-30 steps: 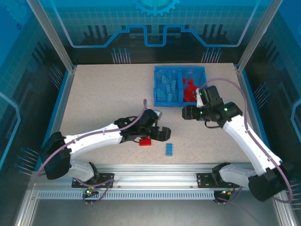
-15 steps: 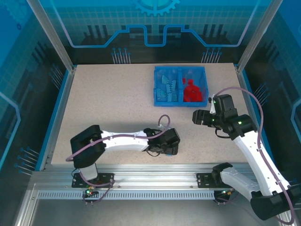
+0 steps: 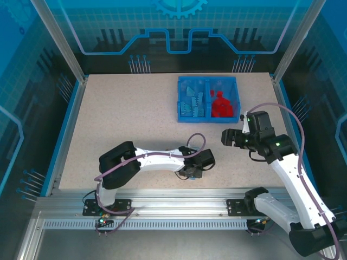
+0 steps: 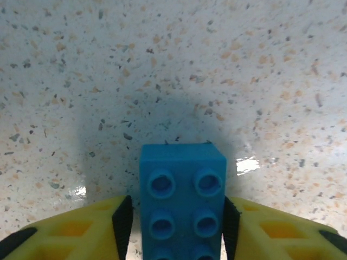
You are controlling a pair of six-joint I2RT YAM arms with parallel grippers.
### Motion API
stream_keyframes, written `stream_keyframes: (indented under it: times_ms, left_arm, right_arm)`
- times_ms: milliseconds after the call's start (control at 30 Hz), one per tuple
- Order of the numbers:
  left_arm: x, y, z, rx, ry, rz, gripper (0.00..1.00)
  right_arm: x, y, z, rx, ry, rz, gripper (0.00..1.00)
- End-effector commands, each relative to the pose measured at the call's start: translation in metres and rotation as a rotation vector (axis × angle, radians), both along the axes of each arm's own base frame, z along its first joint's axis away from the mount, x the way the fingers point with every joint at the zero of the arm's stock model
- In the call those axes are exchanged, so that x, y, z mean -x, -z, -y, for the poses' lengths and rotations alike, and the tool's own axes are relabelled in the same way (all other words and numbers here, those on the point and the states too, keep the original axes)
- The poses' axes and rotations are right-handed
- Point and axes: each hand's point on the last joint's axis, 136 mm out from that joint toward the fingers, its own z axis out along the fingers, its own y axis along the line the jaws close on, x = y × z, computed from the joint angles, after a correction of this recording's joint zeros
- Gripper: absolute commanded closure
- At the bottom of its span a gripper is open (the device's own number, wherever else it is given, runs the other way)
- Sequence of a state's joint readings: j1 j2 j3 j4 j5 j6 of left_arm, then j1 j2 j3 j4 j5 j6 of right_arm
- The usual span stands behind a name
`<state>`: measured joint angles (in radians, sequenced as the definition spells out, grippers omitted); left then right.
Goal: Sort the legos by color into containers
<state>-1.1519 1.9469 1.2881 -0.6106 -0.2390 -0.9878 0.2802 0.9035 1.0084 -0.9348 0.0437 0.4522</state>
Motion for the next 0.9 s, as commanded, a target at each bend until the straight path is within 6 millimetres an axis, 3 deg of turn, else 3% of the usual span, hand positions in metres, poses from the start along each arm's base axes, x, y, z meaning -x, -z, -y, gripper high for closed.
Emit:
stream_keyframes:
  times_ms: [0, 200, 333, 467, 600, 733, 867]
  left_arm:
    - [0.002, -0.001, -0.004, -0.031, 0.008, -0.012, 0.58]
    - [-0.007, -0.009, -0.009, -0.017, -0.014, 0.012, 0.71]
    - [-0.033, -0.050, -0.014, 0.058, -0.028, 0.086, 0.72]
    - [-0.079, -0.106, -0.018, 0.138, -0.023, 0.204, 0.72]
    - [-0.134, -0.145, -0.022, 0.172, -0.019, 0.311, 0.72]
    - [-0.186, -0.174, -0.016, 0.156, 0.012, 0.423, 0.72]
    - [-0.242, -0.185, -0.009, 0.137, 0.010, 0.500, 0.72]
  right_arm:
    - [0.004, 0.006, 0.000, -0.019, 0.003, -0.031, 0.11]
    - [0.001, 0.003, -0.004, -0.033, -0.002, -0.034, 0.10]
    - [0.000, -0.001, -0.014, -0.084, -0.032, -0.035, 0.09]
    - [-0.002, -0.009, -0.022, -0.135, -0.042, -0.016, 0.09]
    - [-0.005, -0.011, -0.018, -0.128, -0.013, -0.002, 0.08]
    - [-0.005, -0.011, -0.016, -0.119, -0.004, -0.009, 0.08]
    - [-0.006, -0.013, -0.015, -0.120, 0.008, -0.005, 0.08]
